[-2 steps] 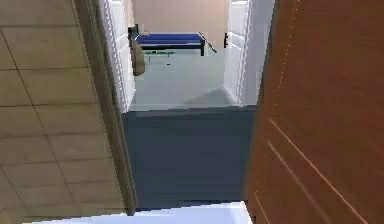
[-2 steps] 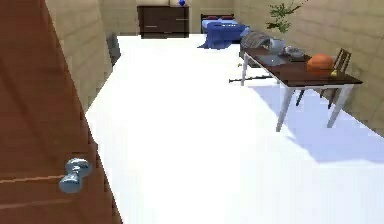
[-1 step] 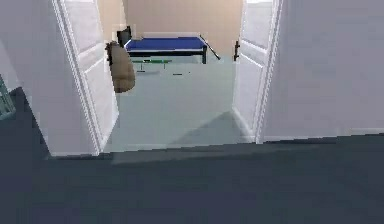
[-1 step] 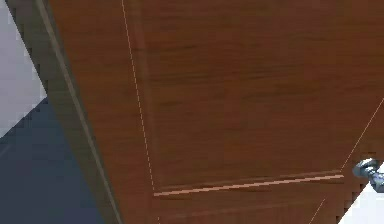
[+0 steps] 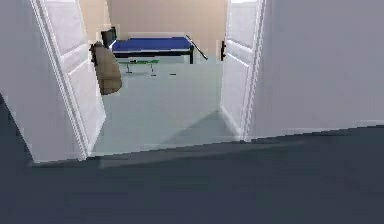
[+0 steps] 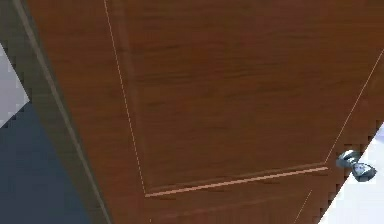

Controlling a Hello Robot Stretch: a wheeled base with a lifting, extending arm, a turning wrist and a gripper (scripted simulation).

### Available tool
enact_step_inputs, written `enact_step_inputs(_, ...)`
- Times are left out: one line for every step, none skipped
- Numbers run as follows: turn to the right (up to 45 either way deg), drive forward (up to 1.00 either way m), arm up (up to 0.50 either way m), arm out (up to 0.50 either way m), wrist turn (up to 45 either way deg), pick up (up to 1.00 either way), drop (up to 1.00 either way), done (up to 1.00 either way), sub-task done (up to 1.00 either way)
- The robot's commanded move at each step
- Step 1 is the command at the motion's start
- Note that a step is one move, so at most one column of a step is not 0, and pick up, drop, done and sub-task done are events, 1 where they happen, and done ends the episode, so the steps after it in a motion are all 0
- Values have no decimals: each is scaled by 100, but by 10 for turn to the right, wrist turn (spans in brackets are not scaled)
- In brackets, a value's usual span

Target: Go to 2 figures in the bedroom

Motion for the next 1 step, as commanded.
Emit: enact_step_inputs(0,35,0,0,0,0,0,0,0)
